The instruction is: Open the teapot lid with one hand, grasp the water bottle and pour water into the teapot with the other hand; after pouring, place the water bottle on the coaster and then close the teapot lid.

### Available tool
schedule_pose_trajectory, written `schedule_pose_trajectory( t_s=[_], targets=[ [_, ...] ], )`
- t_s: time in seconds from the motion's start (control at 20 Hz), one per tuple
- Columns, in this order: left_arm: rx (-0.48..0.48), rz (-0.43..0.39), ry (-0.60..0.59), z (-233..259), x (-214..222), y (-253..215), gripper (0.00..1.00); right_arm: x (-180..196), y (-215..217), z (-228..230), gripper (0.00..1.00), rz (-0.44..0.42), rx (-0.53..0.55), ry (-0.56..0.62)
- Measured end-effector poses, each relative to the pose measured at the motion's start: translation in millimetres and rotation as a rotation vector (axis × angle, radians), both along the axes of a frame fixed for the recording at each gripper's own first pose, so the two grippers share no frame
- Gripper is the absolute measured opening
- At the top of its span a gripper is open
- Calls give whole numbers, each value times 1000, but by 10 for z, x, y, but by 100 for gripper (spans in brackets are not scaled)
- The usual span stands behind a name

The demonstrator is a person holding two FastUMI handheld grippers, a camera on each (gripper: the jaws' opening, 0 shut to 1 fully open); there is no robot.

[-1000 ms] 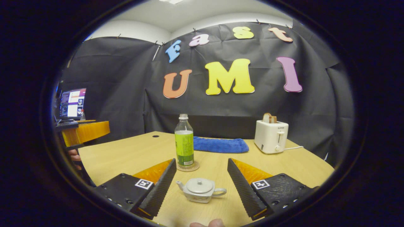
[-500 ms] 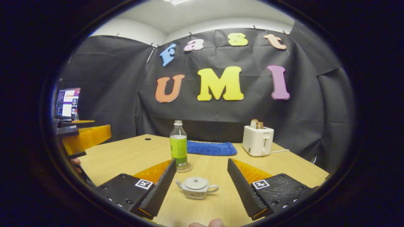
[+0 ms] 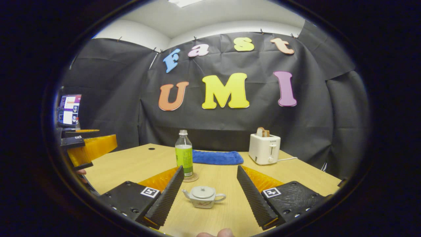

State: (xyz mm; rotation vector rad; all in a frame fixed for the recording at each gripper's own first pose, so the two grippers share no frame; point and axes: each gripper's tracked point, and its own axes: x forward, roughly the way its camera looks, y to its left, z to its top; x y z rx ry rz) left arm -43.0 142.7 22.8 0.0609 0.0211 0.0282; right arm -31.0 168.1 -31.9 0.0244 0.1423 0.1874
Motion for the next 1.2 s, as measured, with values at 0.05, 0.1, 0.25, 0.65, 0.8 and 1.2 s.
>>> schedule_pose_trajectory(
  t_s=[0.05,0.1,0.25,0.65,0.8,1.2],
  targets=[
    [1,-2,3,-12,0,-5,100,-6,-24,17,98,-6,-1,-4],
    [0,-2,4,-10,-1,-5,100,-16,-44,39,97,-11,3,-10],
    [5,-3,7,-19,3,-9,100,-38,-76,62,98,-21,5,-18],
    [4,-19,5,3,-20,-95,100,-80,-164,140,97,-42,20,-36],
    [8,-24,13,-19,-20,-110,100,-89,-225,193,97,-54,23,-49],
    [13,-37,20,-38,-14,-148,100,-104,-323,223,98,-79,29,-56]
  ],
)
